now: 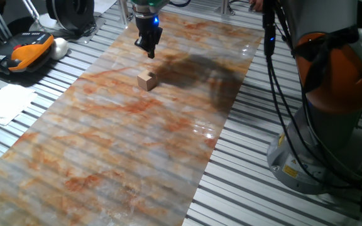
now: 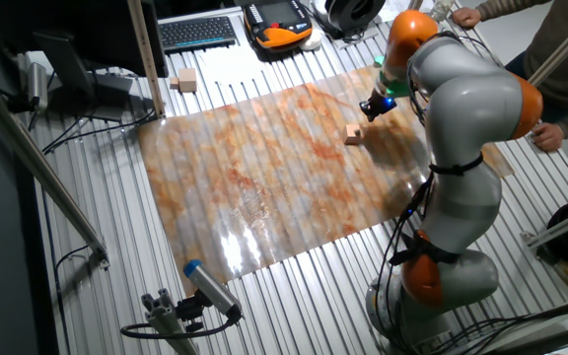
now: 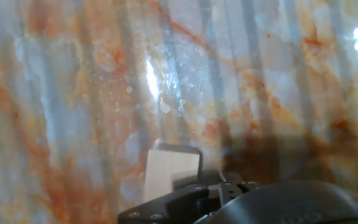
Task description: Use the gripper to push the small block from left to right
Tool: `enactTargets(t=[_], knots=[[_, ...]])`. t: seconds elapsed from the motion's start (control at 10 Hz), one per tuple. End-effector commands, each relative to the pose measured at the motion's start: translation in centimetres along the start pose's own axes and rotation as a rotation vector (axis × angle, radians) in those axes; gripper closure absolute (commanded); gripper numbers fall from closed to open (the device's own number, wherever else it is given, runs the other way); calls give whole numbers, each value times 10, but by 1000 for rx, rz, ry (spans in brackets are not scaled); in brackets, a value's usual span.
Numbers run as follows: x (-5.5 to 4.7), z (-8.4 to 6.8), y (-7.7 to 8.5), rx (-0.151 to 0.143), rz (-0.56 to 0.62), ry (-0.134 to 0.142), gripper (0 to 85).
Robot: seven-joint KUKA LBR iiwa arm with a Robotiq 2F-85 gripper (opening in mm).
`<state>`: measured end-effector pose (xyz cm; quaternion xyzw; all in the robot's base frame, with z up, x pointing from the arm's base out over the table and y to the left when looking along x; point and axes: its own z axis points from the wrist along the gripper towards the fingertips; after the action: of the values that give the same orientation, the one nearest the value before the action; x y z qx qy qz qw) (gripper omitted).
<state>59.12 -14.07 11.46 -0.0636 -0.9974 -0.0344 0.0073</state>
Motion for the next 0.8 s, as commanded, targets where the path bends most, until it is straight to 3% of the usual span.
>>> enactTargets(t=[0.0,0.1,0.4,0.7], knots=[[0,0,0,5,-17,-26,850],[0,0,0,24,-46,-50,850],[0,0,0,61,-53,-70,850],[0,0,0,73,-27,-69,850]])
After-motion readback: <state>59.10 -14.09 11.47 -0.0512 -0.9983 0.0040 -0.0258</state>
